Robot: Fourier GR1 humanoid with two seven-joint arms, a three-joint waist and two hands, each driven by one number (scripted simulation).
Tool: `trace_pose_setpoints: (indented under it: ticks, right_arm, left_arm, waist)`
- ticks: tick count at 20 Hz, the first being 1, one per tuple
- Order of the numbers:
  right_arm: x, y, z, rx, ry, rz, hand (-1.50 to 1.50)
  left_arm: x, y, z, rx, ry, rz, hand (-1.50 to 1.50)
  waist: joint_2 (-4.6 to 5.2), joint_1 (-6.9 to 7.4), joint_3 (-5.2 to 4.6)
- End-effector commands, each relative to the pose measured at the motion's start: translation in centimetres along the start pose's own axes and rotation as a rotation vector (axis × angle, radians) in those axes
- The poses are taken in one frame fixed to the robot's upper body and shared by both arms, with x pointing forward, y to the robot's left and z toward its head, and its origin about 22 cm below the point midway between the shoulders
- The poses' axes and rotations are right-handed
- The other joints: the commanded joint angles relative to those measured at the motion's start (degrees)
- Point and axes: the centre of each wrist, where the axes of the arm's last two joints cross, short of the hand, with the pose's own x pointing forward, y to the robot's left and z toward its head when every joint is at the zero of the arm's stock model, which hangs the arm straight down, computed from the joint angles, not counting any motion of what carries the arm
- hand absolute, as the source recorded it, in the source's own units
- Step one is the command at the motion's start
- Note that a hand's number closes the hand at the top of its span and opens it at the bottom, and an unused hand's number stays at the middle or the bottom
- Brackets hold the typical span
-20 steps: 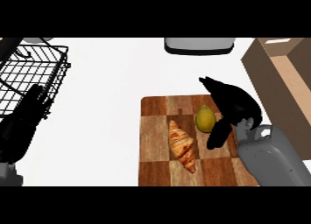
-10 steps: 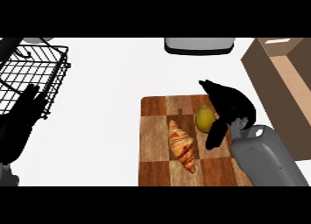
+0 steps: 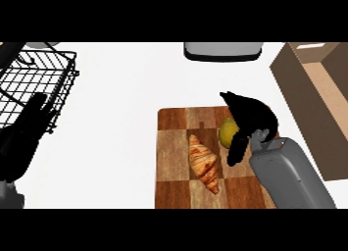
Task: Pick the lemon from the cutting board and place it in the cardboard box
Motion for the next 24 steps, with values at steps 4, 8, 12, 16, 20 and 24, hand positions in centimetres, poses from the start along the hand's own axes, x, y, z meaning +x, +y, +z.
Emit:
trace_pose_setpoints:
  ticks: [4, 8, 12, 16, 20, 24]
  right_arm:
    - [-1.0, 2.3, -1.2, 0.037, 0.026, 0.023, -1.50]
    - [-0.7, 1.3, -2.1, 0.039, 0.037, 0.028, -1.50]
    - [-1.8, 3.2, -2.1, 0.029, 0.039, -0.001, -1.50]
    - [-2.4, 1.5, -3.2, 0.026, 0.026, 0.032, -1.50]
    - [-1.8, 5.1, -3.6, -0.042, -0.068, 0.028, 1.50]
    - [-2.0, 2.6, -4.2, -0.039, -0.076, 0.035, 1.50]
  left_arm:
    - [-1.5, 0.6, 0.5, -0.004, 0.011, 0.005, 0.00]
    - [-0.1, -0.1, 0.0, 0.017, 0.002, 0.011, 0.00]
    - [-0.9, -0.4, 0.8, 0.018, 0.006, 0.004, 0.00]
    - [-1.7, 0.2, -0.9, 0.009, 0.005, 0.007, 0.00]
    - [-0.4, -1.0, 0.1, 0.000, 0.003, 0.001, 0.00]
    - [0.1, -1.0, -0.2, -0.011, -0.004, -0.002, 0.00]
  waist:
    - [-0.01, -0.01, 0.00]
    - [0.00, 0.01, 0.00]
    - [-0.03, -0.03, 0.00]
    - [0.04, -0.07, -0.01]
    - [0.02, 0.05, 0.02]
    - [0.01, 0.01, 0.00]
